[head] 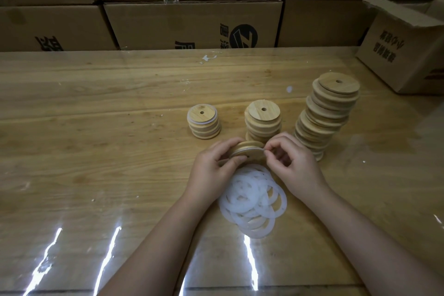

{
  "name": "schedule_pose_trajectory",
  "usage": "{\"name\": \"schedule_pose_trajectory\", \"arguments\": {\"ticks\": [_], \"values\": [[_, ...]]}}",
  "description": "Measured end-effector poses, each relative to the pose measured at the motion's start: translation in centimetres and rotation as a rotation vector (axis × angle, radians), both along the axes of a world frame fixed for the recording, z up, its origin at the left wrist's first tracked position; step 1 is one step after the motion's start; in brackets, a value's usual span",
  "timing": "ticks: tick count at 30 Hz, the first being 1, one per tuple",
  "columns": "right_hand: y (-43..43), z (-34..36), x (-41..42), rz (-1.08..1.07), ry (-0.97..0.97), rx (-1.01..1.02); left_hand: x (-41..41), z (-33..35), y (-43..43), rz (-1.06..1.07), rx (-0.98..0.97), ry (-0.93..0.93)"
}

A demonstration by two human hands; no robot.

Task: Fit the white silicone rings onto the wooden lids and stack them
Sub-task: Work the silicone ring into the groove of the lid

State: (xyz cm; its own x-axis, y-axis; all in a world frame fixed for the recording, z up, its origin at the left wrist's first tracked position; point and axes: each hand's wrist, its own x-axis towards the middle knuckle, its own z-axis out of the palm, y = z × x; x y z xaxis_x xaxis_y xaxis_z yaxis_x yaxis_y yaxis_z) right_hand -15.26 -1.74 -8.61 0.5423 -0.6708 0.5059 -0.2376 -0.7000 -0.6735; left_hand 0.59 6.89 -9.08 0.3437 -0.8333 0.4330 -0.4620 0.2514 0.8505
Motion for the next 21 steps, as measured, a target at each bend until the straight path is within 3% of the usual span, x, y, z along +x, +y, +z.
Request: {"name": "schedule_pose_trajectory", "arguments": {"ticks": [16,21], "values": [[0.06,-0.12,-0.08,-0.027,-0.061,-0.116,0.19,0.2,0.13,0.044,-0.001,-0.195],[0.04,-0.14,-0.11,-0.02,-0.064,-0.174,0.06,0.22,0.14,0.068,0.01,-0.341]]}}
